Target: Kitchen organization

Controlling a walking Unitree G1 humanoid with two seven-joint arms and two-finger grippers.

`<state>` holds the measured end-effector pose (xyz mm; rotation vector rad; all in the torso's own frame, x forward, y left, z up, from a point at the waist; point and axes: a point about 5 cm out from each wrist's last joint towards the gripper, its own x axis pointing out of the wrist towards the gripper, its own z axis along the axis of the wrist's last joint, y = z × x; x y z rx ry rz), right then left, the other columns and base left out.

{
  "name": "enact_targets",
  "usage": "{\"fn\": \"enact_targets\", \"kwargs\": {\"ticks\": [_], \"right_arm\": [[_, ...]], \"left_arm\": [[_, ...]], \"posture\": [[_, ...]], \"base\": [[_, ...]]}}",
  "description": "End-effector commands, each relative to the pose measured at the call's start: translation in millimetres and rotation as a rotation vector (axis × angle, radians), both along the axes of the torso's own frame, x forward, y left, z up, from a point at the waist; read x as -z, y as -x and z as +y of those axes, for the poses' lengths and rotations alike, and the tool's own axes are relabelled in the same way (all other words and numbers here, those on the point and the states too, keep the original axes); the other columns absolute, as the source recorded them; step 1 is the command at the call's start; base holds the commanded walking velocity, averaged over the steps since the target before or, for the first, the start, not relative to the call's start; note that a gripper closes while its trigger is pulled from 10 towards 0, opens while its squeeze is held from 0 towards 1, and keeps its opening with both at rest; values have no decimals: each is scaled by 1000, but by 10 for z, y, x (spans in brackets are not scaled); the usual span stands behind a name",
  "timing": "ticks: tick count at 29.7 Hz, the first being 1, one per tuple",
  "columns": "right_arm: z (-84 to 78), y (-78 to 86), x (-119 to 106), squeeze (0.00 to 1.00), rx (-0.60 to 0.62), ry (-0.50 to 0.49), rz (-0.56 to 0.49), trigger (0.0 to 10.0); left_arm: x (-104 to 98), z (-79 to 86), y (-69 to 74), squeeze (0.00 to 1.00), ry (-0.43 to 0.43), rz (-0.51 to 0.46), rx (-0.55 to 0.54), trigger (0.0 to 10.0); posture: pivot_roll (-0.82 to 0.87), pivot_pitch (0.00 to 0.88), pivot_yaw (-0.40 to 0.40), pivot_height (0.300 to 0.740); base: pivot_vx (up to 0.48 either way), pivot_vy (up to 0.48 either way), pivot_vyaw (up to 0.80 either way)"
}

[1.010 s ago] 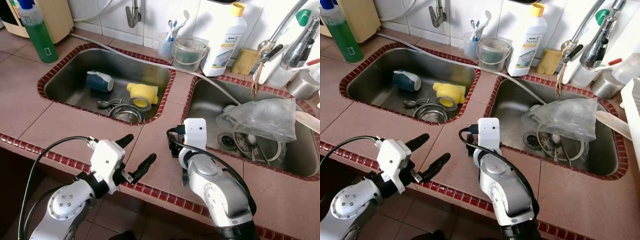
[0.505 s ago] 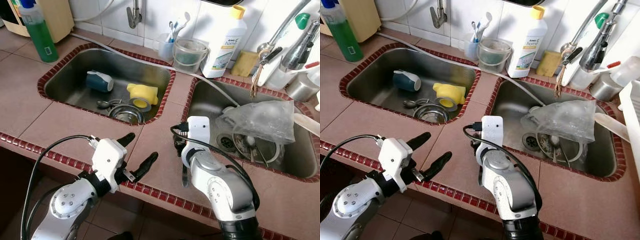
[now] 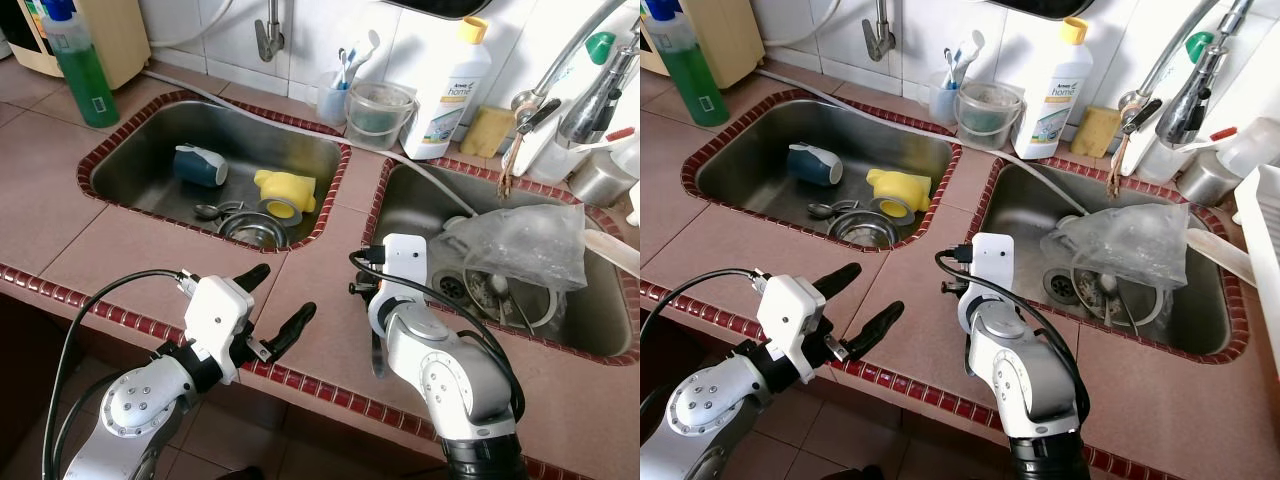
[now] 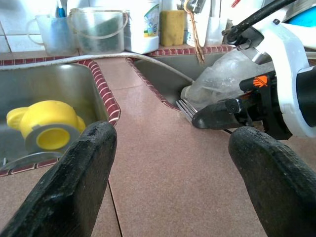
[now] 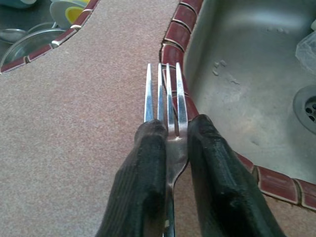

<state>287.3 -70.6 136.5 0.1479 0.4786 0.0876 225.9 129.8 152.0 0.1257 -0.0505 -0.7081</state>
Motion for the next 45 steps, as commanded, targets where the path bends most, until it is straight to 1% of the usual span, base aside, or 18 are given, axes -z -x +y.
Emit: {"fn": "enact_targets", "kwargs": {"ticks": [1, 13, 16, 18, 21, 24, 25, 28, 29, 33, 36, 39, 40, 41, 42, 43, 45], "right_arm": [[160, 182, 332, 0, -7, -51, 195, 0], [164, 132, 292, 0, -9, -60, 173, 0], [172, 101, 239, 0, -8, -77, 144, 0], [185, 67, 169, 0, -17, -96, 102, 0], [205, 57, 115, 0, -27, -118, 78, 0], [233, 51, 37, 0, -47, -144, 33, 0], [248, 46, -16, 0, -55, -171, 9, 0], [270, 17, -137, 0, -69, -207, -57, 0], [270, 17, -137, 0, -69, -207, -57, 0], [283, 0, -267, 0, -84, -253, -121, 0], [278, -3, -308, 0, -84, -275, -141, 0], [272, -7, -312, 0, -86, -277, -150, 0], [272, -6, -311, 0, -91, -276, -151, 275], [272, -6, -311, 0, -91, -276, -151, 275], [270, 3, -300, 1000, -95, -257, -145, 9804], [265, 6, -294, 1000, -92, -240, -148, 10000], [271, 19, -281, 1000, -103, -227, -145, 10000]], "left_arm": [[7, -34, -4, 0, -6, -2, 20, 10000], [3, -46, -27, 0, -6, -12, 20, 10000], [2, -51, -30, 0, -5, -14, 20, 10000], [0, -60, -34, 0, -3, -15, 20, 10000], [-3, -63, -35, 0, -2, -16, 20, 10000], [-2, -64, -37, 0, -1, -16, 18, 10000], [-2, -64, -38, 0, 0, -16, 18, 10000], [-2, -69, -41, 0, 2, -17, 17, 10000], [-2, -69, -41, 0, 2, -17, 17, 10000], [3, -80, -42, 0, 3, -16, 19, 10000], [6, -86, -41, 0, 4, -16, 20, 10000], [4, -88, -42, 0, 5, -15, 21, 10000], [5, -87, -44, 0, 5, -15, 20, 10000], [5, -87, -44, 0, 5, -15, 20, 10000], [6, -85, -49, 0, 4, -15, 19, 10000], [7, -83, -51, 0, 4, -15, 18, 10000], [7, -82, -52, 0, 5, -15, 17, 10000]], "posture": [[-21, 143, -114, 740], [-18, 132, -118, 740], [-18, 131, -118, 740], [-17, 131, -119, 740], [-18, 133, -118, 740], [-18, 134, -118, 740], [-18, 135, -118, 740], [-21, 136, -116, 740], [-21, 136, -116, 740], [-26, 140, -114, 740], [-27, 143, -114, 740], [-27, 144, -113, 740], [-29, 145, -114, 740], [-29, 145, -114, 740], [-29, 146, -114, 740], [-31, 146, -113, 740], [-33, 145, -112, 740]], "base": [[0, 0, 0], [0, 0, 0], [0, 0, 0], [0, 0, 0], [0, 0, 0], [0, 0, 0], [0, 0, 0], [0, 0, 0], [0, 0, 0], [0, 0, 0], [0, 0, 0], [0, 0, 0], [0, 0, 0], [0, 0, 0], [0, 0, 0], [0, 0, 0], [0, 0, 0]]}}
